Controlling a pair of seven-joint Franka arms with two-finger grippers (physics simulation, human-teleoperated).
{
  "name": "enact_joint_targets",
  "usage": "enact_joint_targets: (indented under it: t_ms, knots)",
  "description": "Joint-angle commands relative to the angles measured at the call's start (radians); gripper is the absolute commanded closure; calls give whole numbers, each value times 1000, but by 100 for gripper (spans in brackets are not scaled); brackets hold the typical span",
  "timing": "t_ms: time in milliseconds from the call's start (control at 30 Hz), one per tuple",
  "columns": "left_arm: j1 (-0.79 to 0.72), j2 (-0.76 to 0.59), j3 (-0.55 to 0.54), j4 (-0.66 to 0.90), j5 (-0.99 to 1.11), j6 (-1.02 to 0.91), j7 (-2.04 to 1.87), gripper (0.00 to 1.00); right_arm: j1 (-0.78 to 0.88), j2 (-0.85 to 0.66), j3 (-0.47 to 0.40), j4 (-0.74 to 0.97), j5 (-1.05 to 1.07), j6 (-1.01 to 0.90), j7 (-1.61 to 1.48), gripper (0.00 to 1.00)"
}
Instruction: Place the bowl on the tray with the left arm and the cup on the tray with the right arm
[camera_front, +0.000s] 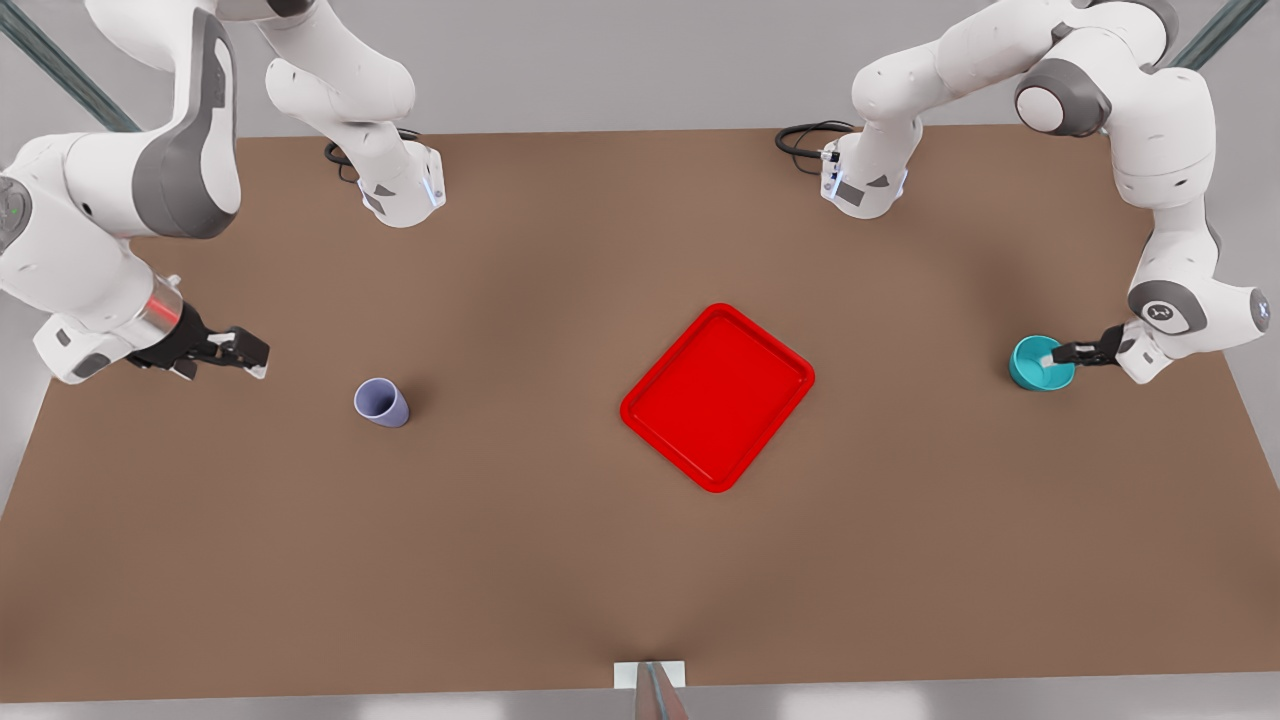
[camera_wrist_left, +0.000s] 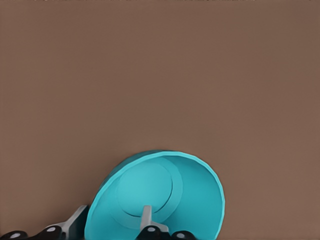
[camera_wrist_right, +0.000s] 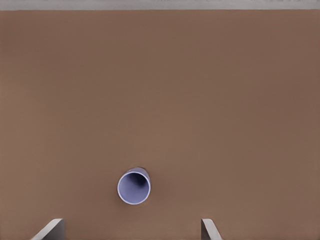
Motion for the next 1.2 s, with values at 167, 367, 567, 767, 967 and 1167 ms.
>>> enact_joint_targets:
  t_ms: [167, 367, 567, 767, 967, 1167]
  knots:
    - [0, 14, 0, 0, -28, 6, -2, 74, -2, -2, 2, 0, 1, 9, 14, 0]
    - [0, 15, 0, 23, -30, 22, -15, 79, -7, -9, 0, 2, 1, 10, 15, 0]
    - [0, 11, -3, 23, -40, 5, -17, 79, -2, -12, 3, -5, -1, -35, 5, 0]
    - [-192, -146, -54, 25, -114, -40, -38, 79, 2, -3, 85, -23, 7, -37, 6, 0]
    - [-775, -130, -54, 94, -234, -24, -403, 79, 8, -12, 86, -26, 9, -52, 12, 0]
    - [-928, -109, -71, 75, -232, -63, -512, 79, -12, -12, 75, -32, 30, -72, 14, 0]
